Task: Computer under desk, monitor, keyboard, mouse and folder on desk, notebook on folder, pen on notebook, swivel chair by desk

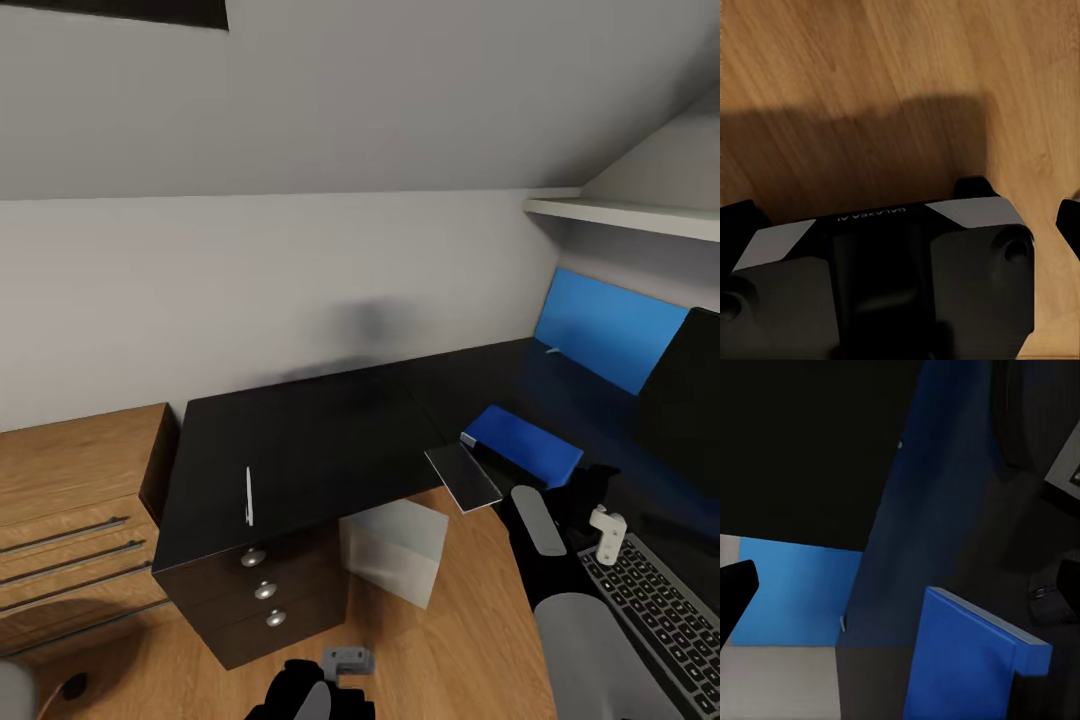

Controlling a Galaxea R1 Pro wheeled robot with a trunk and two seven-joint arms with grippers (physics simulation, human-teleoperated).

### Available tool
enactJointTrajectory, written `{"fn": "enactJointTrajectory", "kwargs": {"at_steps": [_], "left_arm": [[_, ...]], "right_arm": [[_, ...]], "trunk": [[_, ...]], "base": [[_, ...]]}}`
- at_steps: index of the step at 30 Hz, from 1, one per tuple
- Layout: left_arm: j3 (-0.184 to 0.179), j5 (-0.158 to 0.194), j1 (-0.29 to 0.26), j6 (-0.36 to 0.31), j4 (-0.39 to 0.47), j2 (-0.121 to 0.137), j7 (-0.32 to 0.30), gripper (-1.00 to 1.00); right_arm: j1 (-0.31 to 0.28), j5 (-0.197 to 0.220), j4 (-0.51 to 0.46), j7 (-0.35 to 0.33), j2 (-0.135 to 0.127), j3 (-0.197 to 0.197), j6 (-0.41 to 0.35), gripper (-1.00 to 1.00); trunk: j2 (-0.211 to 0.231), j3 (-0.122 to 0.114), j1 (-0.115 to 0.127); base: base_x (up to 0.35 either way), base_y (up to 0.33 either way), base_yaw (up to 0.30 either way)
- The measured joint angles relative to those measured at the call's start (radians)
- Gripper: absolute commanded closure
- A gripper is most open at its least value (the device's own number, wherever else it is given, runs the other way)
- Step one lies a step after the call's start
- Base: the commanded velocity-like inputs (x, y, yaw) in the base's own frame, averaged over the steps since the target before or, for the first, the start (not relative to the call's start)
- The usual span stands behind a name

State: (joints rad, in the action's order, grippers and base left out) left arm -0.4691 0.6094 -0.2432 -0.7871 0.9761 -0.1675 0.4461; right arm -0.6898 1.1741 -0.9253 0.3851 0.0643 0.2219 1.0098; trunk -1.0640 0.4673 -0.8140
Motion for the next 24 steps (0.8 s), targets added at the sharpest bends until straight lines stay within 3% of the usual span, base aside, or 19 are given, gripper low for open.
{"fn": "enactJointTrajectory", "kwargs": {"at_steps": [4,11,16,24], "left_arm": [[-0.001,0.0,0.0,0.0,-0.004,0.0,0.0,-1.0],[-0.001,0.0,0.0,0.0,-0.006,0.0,0.0,-1.0],[-0.003,0.0,0.0,0.0,-0.019,-0.001,0.0,-1.0],[-0.007,-0.002,0.0,0.005,-0.056,-0.003,0.0,-1.0]], "right_arm": [[0.001,-0.001,0.0,-0.007,0.0,-0.001,0.0,-1.0],[0.005,0.001,0.0,-0.132,0.004,-0.017,-0.005,-1.0],[0.017,0.001,-0.002,-0.159,0.029,-0.105,-0.007,-1.0],[0.042,0.006,-0.028,-0.163,0.05,-0.202,-0.039,-1.0]], "trunk": [[0.0,0.0,0.0],[0.0,0.0,0.0],[0.0,0.0,0.0],[0.0,0.0,0.0]], "base": [[0.0,0.0,0.0],[0.0,0.0,0.013],[0.0,0.0,0.004],[0.0,0.0,0.0]]}}
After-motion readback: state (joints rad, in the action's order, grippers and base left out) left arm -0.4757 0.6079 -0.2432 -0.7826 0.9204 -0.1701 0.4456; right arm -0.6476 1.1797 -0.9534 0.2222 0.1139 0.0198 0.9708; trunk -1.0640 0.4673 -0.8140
